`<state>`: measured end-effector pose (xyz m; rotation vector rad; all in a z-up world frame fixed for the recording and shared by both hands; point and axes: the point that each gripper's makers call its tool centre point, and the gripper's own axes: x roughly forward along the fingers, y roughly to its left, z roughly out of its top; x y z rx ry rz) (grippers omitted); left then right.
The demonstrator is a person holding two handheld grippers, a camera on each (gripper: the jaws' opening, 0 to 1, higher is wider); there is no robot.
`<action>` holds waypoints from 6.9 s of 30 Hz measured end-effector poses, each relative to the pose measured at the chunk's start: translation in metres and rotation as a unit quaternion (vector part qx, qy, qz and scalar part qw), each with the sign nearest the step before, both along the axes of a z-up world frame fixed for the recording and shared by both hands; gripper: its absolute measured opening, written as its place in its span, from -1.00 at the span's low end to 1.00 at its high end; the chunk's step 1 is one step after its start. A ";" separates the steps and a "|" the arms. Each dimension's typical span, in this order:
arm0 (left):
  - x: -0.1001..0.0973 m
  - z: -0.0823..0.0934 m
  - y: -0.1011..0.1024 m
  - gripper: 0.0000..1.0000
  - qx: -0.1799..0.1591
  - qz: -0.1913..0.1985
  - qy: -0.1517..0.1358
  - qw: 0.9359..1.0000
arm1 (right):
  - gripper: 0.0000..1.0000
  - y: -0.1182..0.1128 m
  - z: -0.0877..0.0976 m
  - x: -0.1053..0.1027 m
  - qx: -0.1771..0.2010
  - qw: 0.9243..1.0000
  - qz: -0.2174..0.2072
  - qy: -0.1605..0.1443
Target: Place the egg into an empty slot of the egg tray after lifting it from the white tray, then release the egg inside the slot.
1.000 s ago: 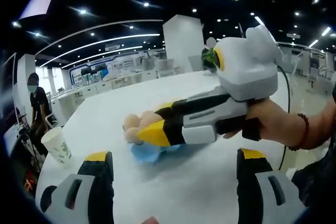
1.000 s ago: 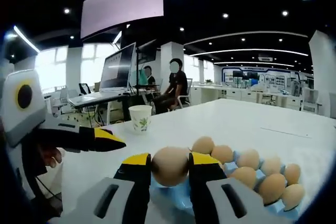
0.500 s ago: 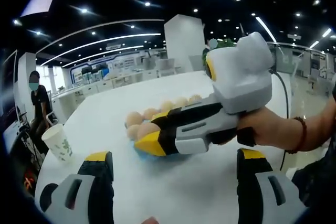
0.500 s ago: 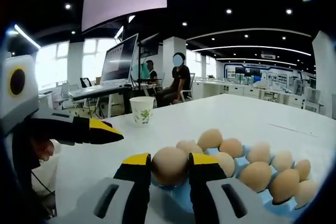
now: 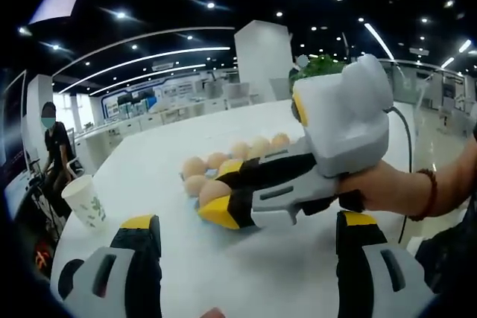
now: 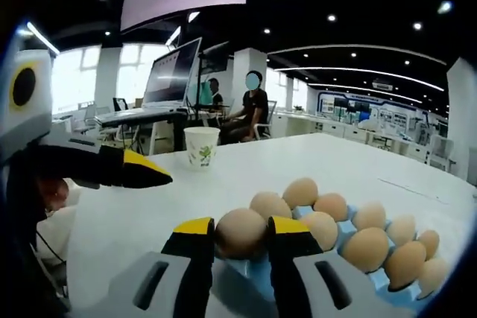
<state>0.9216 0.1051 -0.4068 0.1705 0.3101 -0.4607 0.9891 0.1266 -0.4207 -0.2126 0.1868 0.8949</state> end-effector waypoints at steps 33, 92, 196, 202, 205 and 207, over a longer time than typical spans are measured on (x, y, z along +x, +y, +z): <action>-0.002 0.004 -0.014 1.00 -0.010 -0.011 -0.004 1.000 | 0.35 -0.048 0.034 -0.003 0.083 0.995 -0.048 0.022; 0.002 0.010 -0.027 1.00 -0.020 -0.025 -0.016 0.999 | 0.50 -0.206 0.031 0.001 0.094 0.976 -0.194 0.023; 0.002 0.005 -0.018 0.99 -0.021 -0.005 -0.005 1.000 | -0.46 -0.303 0.033 0.029 0.064 0.931 -0.360 -0.016; 0.001 0.004 -0.019 0.99 -0.018 -0.007 -0.003 1.000 | -0.46 -0.291 0.033 0.029 0.067 0.936 -0.346 -0.009; 0.000 0.003 -0.019 0.99 -0.017 -0.007 -0.002 1.000 | -0.46 -0.283 0.033 0.028 0.066 0.939 -0.337 -0.007; 0.000 0.003 -0.019 0.99 -0.018 -0.008 -0.002 1.000 | -0.46 -0.276 0.031 0.028 0.058 0.942 -0.330 -0.005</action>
